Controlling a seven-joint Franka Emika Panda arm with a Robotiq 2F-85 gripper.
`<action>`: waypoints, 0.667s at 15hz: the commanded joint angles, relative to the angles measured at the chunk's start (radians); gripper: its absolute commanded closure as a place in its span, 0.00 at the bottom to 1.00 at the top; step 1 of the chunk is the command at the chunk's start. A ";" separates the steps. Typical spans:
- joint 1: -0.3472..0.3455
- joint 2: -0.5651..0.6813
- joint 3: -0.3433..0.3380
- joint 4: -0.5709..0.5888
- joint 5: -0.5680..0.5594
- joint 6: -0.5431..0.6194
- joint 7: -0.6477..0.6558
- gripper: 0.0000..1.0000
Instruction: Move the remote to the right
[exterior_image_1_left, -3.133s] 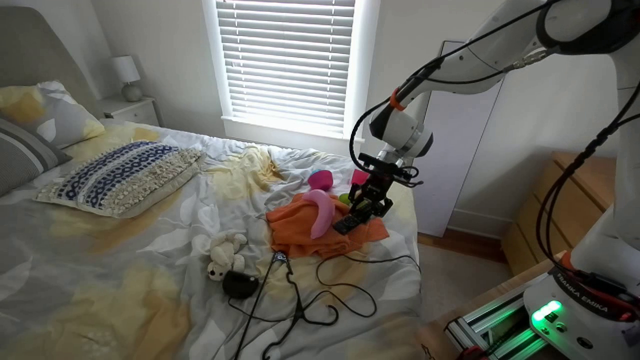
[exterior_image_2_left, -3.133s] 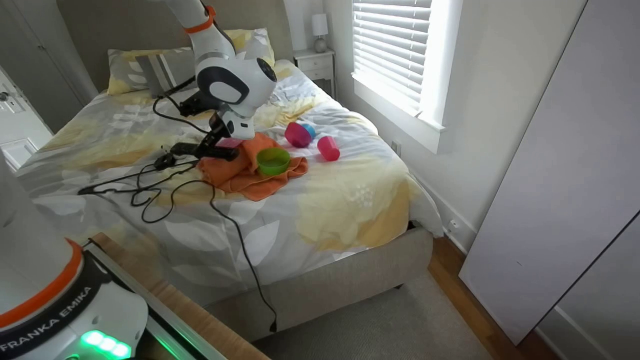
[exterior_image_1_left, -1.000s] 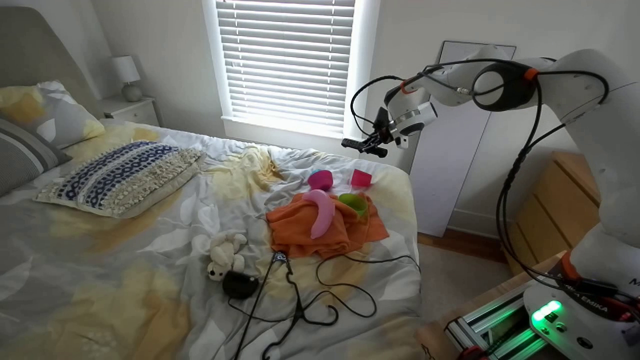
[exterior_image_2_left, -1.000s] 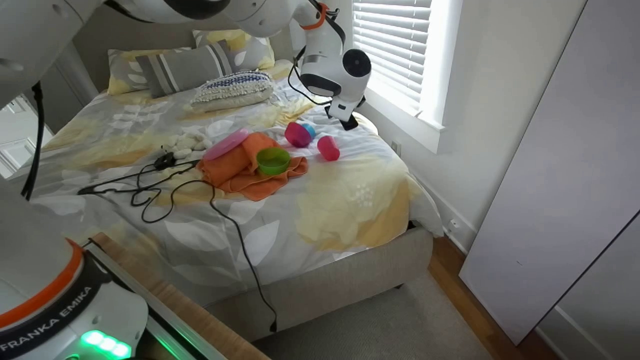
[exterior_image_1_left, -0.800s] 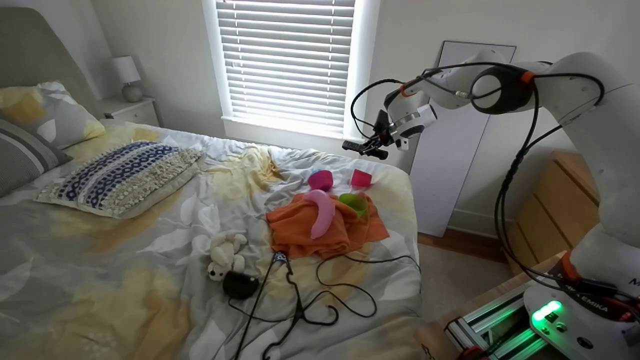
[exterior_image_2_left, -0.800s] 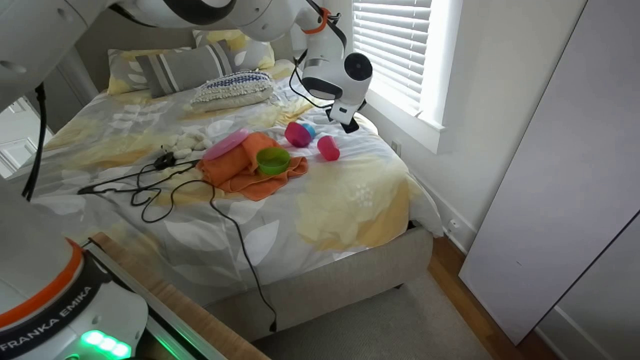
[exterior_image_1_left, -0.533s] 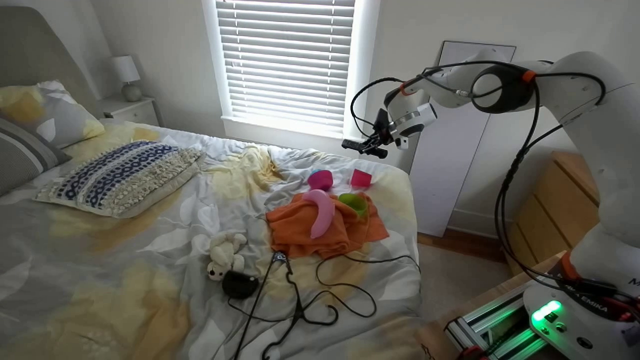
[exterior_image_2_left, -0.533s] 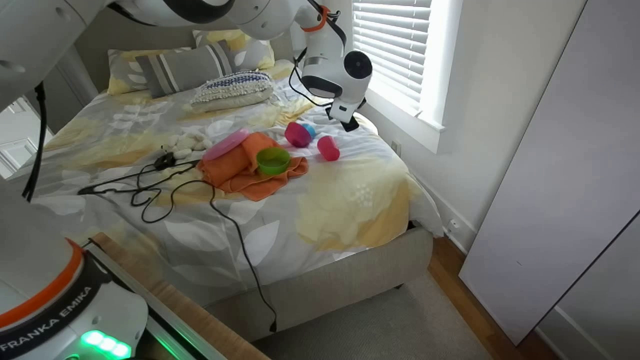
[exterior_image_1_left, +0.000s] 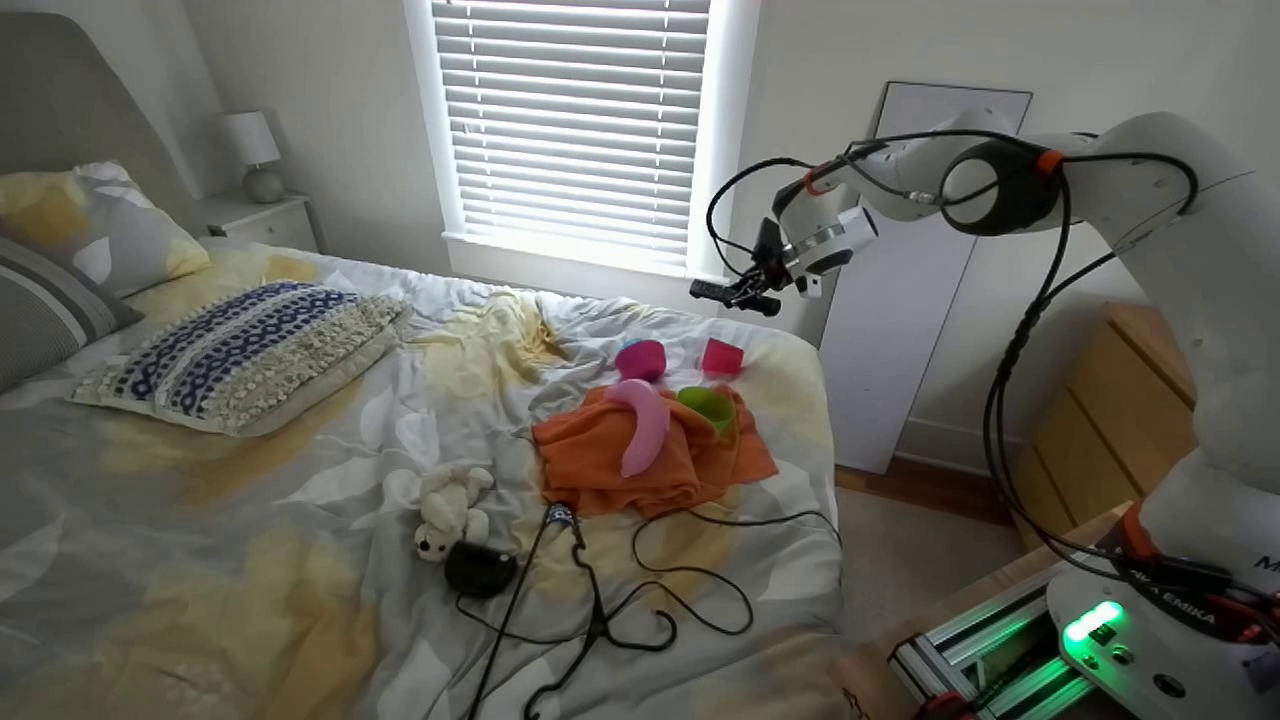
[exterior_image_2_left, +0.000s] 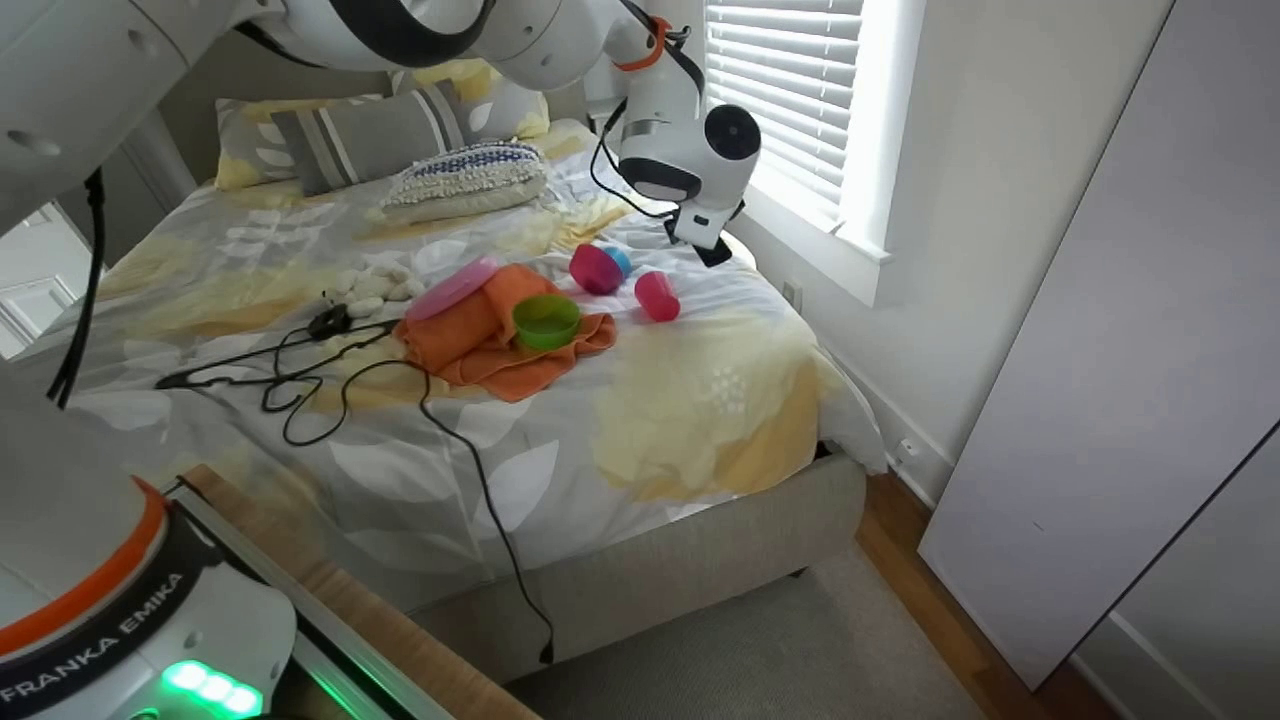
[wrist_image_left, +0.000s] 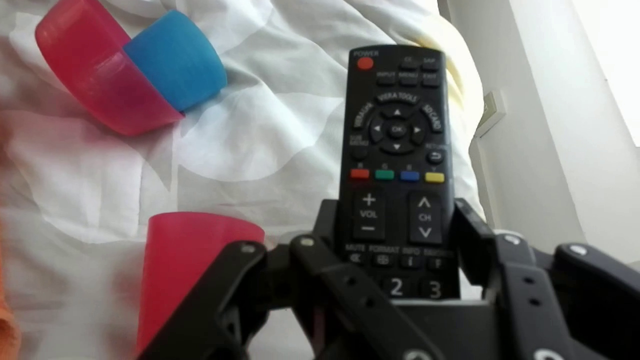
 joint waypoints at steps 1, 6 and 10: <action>-0.024 0.104 -0.001 0.138 -0.079 -0.070 0.092 0.69; -0.033 0.231 0.001 0.283 -0.169 -0.125 0.199 0.69; -0.024 0.348 -0.028 0.417 -0.196 -0.134 0.271 0.69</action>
